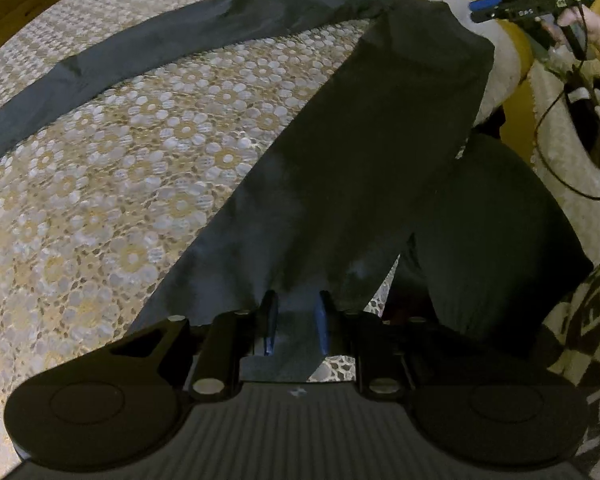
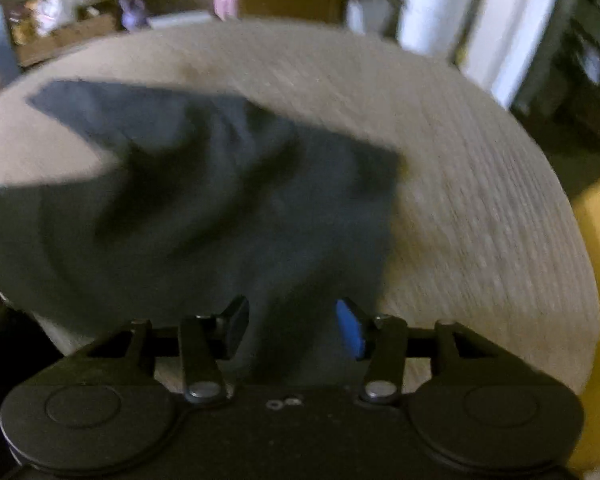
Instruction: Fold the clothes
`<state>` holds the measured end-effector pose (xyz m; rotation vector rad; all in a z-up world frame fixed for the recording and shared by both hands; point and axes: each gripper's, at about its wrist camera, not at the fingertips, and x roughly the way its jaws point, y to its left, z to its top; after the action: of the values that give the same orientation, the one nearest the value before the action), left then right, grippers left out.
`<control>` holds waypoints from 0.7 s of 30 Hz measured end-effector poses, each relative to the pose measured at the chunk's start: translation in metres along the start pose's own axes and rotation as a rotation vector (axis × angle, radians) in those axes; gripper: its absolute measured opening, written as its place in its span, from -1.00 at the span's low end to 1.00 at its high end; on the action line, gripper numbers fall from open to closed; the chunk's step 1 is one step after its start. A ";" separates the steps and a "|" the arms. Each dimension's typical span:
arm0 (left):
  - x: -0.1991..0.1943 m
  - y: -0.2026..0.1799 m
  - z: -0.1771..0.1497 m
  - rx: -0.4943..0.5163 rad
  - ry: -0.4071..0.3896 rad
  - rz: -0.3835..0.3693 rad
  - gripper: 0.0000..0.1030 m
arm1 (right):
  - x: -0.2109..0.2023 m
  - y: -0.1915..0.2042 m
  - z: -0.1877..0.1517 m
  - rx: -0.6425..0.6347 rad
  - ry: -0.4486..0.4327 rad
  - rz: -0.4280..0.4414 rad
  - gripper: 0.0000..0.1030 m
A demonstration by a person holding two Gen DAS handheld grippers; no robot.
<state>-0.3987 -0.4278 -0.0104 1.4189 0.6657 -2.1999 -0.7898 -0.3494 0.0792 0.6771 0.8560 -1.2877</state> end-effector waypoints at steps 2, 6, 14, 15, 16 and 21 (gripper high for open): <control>-0.003 0.003 -0.007 -0.014 0.000 0.009 -0.63 | 0.009 0.017 0.016 -0.051 -0.002 0.026 1.00; -0.009 0.008 -0.023 -0.041 0.004 0.024 -0.63 | 0.033 0.040 0.016 -0.102 0.053 0.042 1.00; -0.025 0.007 -0.057 -0.068 -0.036 0.045 -0.63 | 0.019 0.085 -0.009 -0.159 0.044 0.084 1.00; -0.025 0.005 -0.061 -0.063 -0.037 0.048 -0.63 | 0.015 0.097 -0.008 -0.186 0.033 0.106 1.00; -0.025 0.003 -0.064 -0.057 -0.038 0.050 -0.63 | 0.010 0.111 -0.006 -0.213 0.020 0.130 1.00; -0.024 -0.012 -0.078 -0.020 -0.054 0.060 -0.63 | -0.002 0.190 0.010 -0.396 -0.018 0.260 1.00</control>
<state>-0.3414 -0.3688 -0.0140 1.3469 0.6167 -2.1709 -0.6014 -0.3239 0.0800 0.4418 0.9409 -0.8574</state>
